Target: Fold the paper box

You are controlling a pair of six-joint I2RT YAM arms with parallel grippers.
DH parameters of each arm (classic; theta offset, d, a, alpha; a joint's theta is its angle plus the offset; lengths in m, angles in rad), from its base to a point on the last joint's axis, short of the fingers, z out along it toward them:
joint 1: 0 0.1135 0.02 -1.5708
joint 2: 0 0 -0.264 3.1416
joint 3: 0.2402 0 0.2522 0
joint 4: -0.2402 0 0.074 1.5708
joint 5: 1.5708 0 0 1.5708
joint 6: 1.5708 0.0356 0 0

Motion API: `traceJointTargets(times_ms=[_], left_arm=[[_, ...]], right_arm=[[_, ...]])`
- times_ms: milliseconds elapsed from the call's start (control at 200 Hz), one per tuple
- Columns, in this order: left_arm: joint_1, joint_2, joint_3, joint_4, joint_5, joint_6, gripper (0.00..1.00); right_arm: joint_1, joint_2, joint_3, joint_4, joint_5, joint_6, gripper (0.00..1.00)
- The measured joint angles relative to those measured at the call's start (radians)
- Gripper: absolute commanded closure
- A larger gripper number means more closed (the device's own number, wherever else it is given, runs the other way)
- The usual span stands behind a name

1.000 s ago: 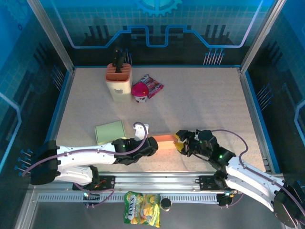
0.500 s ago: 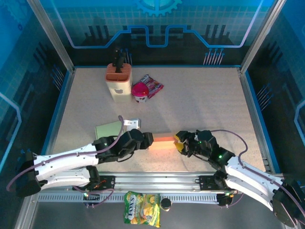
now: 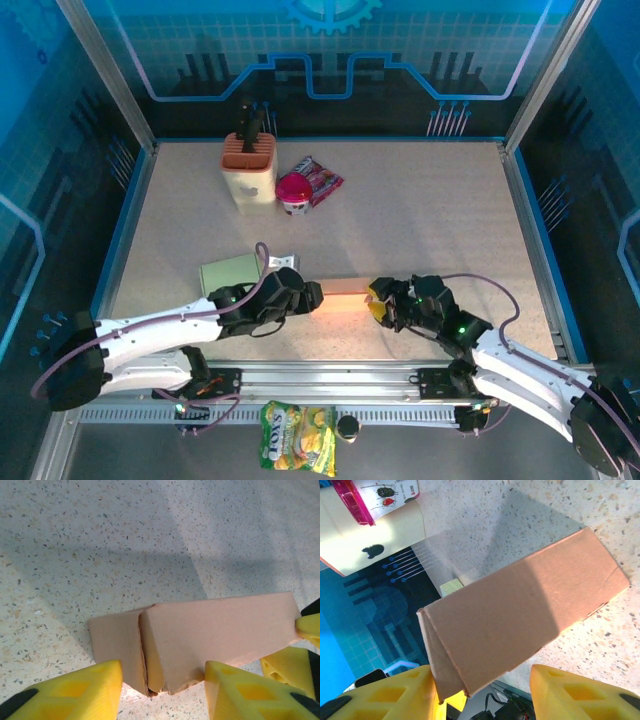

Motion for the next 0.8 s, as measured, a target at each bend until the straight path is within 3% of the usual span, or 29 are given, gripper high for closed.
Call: traceJointTargets(times_ms=[580, 660, 800], left_arm=[[0.003, -0.01, -0.087, 0.148, 0.007, -0.029, 0.83], [0.004, -0.01, -0.087, 0.151, 0.007, -0.029, 0.84], [0.005, -0.011, -0.087, 0.158, 0.008, -0.027, 0.87]], right_arm=[[0.0, -0.041, -0.027, -0.015, 0.006, -0.009, 0.59], [0.0, -0.047, -0.019, -0.036, 0.009, -0.024, 0.52], [0.008, -0.057, 0.078, -0.218, 0.038, -0.085, 0.32]])
